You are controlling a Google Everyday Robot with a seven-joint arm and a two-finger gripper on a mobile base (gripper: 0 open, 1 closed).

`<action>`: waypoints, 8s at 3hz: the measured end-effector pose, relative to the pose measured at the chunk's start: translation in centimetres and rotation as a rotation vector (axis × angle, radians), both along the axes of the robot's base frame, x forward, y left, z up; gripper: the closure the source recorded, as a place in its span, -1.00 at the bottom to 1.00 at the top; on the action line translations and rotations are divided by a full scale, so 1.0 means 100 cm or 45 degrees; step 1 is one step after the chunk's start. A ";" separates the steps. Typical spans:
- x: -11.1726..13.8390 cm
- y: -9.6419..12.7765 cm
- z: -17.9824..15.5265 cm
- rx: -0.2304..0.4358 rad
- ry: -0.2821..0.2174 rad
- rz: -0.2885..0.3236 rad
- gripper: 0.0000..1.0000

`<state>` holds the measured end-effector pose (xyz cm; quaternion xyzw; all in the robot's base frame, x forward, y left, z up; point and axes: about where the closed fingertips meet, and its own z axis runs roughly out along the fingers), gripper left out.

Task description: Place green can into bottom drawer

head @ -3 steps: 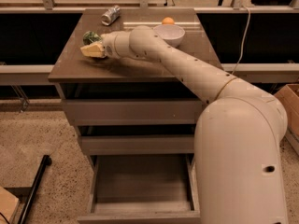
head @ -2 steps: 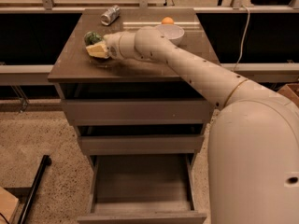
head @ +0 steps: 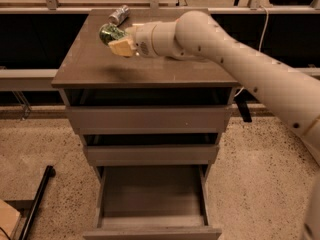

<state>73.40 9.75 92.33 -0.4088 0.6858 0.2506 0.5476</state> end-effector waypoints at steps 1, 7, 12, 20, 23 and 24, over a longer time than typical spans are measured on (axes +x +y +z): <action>-0.039 -0.027 0.023 -0.066 -0.030 0.070 1.00; -0.180 -0.076 -0.231 -0.103 0.742 0.614 1.00; -0.217 -0.088 -0.372 -0.343 0.740 0.274 1.00; -0.187 -0.059 -0.635 -0.009 0.771 0.276 0.61; -0.175 -0.055 -0.698 -0.013 0.909 0.319 -0.91; -0.176 -0.055 -0.698 -0.010 0.908 0.321 -1.00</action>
Offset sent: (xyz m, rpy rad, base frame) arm -0.1534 -0.0775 0.0313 -0.1818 -0.0447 0.3529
